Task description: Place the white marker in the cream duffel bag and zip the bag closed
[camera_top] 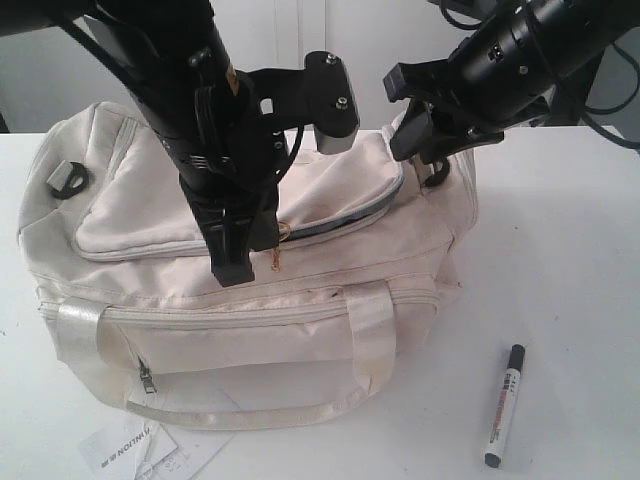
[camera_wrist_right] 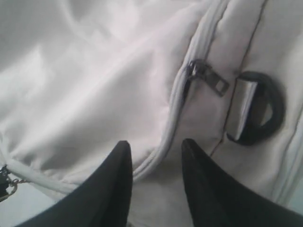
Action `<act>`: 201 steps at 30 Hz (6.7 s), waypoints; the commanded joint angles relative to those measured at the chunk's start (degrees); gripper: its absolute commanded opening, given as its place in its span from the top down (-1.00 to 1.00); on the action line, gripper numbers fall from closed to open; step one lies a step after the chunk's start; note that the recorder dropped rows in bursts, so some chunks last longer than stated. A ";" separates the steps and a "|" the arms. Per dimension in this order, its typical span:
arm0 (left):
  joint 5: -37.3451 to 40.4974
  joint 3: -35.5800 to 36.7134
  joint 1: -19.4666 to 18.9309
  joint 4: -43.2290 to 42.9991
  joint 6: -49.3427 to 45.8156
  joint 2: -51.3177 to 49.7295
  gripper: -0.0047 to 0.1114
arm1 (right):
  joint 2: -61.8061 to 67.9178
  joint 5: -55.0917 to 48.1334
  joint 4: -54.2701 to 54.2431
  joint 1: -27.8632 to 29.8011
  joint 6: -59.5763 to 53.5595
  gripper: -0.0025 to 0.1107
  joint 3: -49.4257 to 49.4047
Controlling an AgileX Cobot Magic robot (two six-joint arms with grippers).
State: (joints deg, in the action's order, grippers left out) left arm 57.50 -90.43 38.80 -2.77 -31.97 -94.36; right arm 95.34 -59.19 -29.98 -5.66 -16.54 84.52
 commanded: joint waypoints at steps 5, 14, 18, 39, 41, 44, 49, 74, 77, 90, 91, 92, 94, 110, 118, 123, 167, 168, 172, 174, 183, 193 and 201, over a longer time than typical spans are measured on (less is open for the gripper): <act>2.02 -0.21 0.11 0.57 1.19 0.75 0.92 | -1.26 -2.31 -6.67 -0.07 0.25 0.16 -4.36; 2.03 -0.21 0.11 0.57 1.59 0.75 0.92 | -0.91 1.64 -7.98 -1.93 0.25 0.04 -7.27; 1.47 -0.21 0.11 0.57 2.10 0.75 0.92 | -0.46 4.85 -9.46 -1.94 0.25 0.06 -7.96; 8.06 -0.21 0.11 -5.02 5.17 0.75 0.92 | 0.67 8.32 -7.49 -1.73 -3.01 0.96 -7.96; 9.01 -0.21 0.11 -5.28 5.48 0.75 0.92 | 0.67 8.32 -7.49 -1.73 -3.70 0.96 -7.96; 10.55 -0.21 0.11 -5.28 5.48 0.75 0.92 | 0.67 8.32 -7.49 -1.73 -4.08 0.96 -7.96; 12.46 -0.21 0.11 -5.54 5.48 0.75 0.92 | 0.67 8.32 -7.49 -1.73 -4.20 0.96 -7.96; 12.46 -0.21 0.11 -7.14 10.07 1.08 0.92 | 0.67 8.20 -5.26 -1.73 -4.55 0.96 -7.96; 12.46 -0.21 0.11 -7.14 10.20 1.08 0.92 | 0.67 8.19 -5.29 -1.73 -4.55 0.96 -7.96; 12.46 -0.21 0.11 -7.26 11.00 1.08 0.92 | 0.67 8.32 -5.16 -1.73 -3.75 0.93 -7.96; 12.46 -0.21 0.11 -7.26 10.99 1.08 0.92 | 0.67 8.18 -5.16 -1.73 -3.63 0.88 -7.96; 12.46 -0.21 0.11 -7.26 10.99 1.08 0.92 | 0.67 7.93 -5.16 -1.73 -3.63 0.81 -7.96; 12.46 -0.21 0.11 -7.26 10.99 1.08 0.92 | 0.67 7.87 -5.16 -1.73 -3.63 0.67 -7.85; 12.46 -0.21 -13.64 2.77 25.99 6.39 0.40 | -5.48 3.78 3.64 -1.73 -8.07 0.22 -7.75; 9.96 5.22 -21.78 10.80 26.24 11.01 -0.03 | -6.86 4.03 -1.66 -1.73 -16.77 0.22 -7.99; 0.27 12.80 -22.85 18.41 25.72 15.61 -0.03 | -6.86 4.03 -3.63 -1.73 -16.85 0.22 -7.99; -33.52 44.05 -18.67 50.73 23.00 20.41 -0.29 | -5.83 2.08 -20.17 -1.96 -34.23 0.22 -8.07; -33.52 44.05 -18.01 51.37 22.76 20.13 -0.29 | -5.83 2.08 -20.17 -1.96 -34.23 0.22 -8.07; -34.36 44.05 -15.39 53.81 20.41 19.41 -0.29 | -5.83 2.08 -20.43 -1.96 -34.23 0.22 -8.07; -35.78 44.05 -14.62 53.81 20.54 18.79 -0.29 | -5.83 1.79 -20.44 -1.96 -34.23 0.22 -8.07; -36.26 43.57 -14.63 52.75 18.06 18.93 -0.29 | -5.83 0.58 -20.44 -1.96 -34.66 0.22 -8.07; -34.66 42.74 -14.63 40.24 21.74 22.31 -0.29 | -5.83 0.46 -20.44 -1.96 -34.66 0.22 -8.07; -37.29 42.74 -14.63 40.69 25.68 17.53 -0.29 | -5.83 0.57 -20.44 -1.96 -34.77 0.22 -8.07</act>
State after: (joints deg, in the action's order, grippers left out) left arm 20.46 -47.56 23.83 35.20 -6.69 -76.05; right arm 89.55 -58.18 -49.96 -7.59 -50.50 76.74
